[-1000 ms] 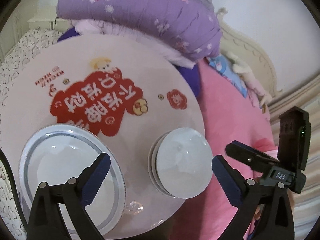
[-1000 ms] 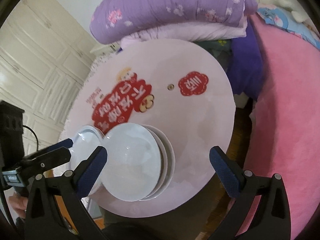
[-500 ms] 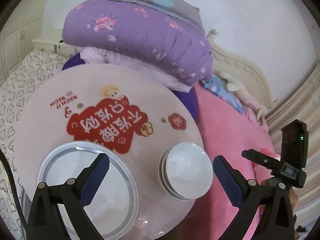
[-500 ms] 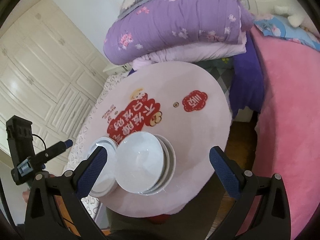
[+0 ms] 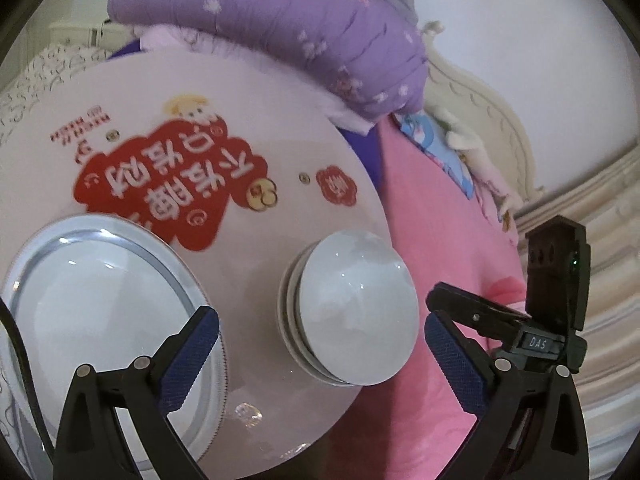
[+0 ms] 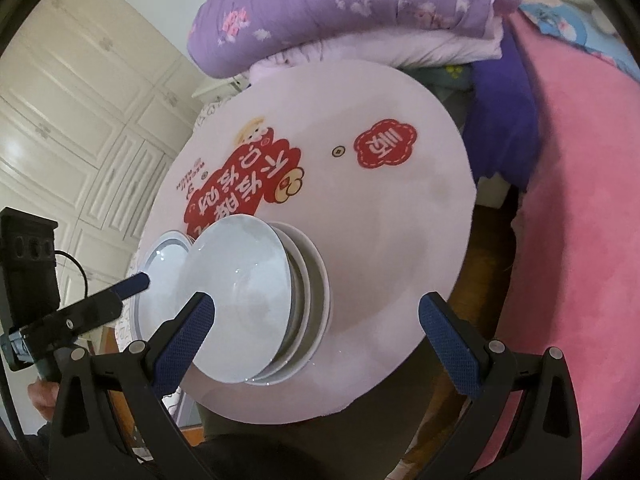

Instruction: Organize plates and bowls

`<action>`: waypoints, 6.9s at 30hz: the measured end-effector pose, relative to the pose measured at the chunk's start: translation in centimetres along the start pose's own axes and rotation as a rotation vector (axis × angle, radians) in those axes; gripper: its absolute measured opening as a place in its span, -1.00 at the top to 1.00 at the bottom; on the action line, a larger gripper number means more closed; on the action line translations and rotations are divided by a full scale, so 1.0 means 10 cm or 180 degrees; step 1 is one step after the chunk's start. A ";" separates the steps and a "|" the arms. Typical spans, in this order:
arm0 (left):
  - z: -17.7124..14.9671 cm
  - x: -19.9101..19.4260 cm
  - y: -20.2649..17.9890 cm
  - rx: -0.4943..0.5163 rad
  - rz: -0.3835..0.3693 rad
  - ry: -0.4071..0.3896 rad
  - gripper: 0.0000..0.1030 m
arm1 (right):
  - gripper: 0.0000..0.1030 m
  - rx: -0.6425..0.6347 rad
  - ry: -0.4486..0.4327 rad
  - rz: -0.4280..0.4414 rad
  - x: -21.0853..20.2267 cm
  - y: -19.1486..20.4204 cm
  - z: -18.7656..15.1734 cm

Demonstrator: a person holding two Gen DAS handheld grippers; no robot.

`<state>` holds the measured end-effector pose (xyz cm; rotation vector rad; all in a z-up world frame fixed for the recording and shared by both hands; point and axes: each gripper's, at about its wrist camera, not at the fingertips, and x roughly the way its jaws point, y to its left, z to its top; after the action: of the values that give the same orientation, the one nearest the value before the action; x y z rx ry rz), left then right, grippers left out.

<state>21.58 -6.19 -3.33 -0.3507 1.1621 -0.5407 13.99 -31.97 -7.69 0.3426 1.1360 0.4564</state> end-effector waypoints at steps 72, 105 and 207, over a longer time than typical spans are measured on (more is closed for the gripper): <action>0.20 0.92 0.28 -0.0941 0.0003 0.0839 0.34 | 0.25 -0.0002 0.0415 0.0020 0.56 0.20 0.05; -0.03 -1.12 1.20 -0.1370 0.0218 0.0262 0.33 | 0.25 -0.0773 0.0661 0.0385 0.87 1.90 0.11; -3.28 -2.41 -0.78 0.0504 0.1956 -0.2743 -0.99 | -1.00 -0.0959 -0.2317 -0.0783 -1.20 2.05 -2.36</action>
<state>-17.77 1.62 7.31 -0.0518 0.3403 0.0822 -15.47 -19.75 2.52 0.0822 0.3818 0.2423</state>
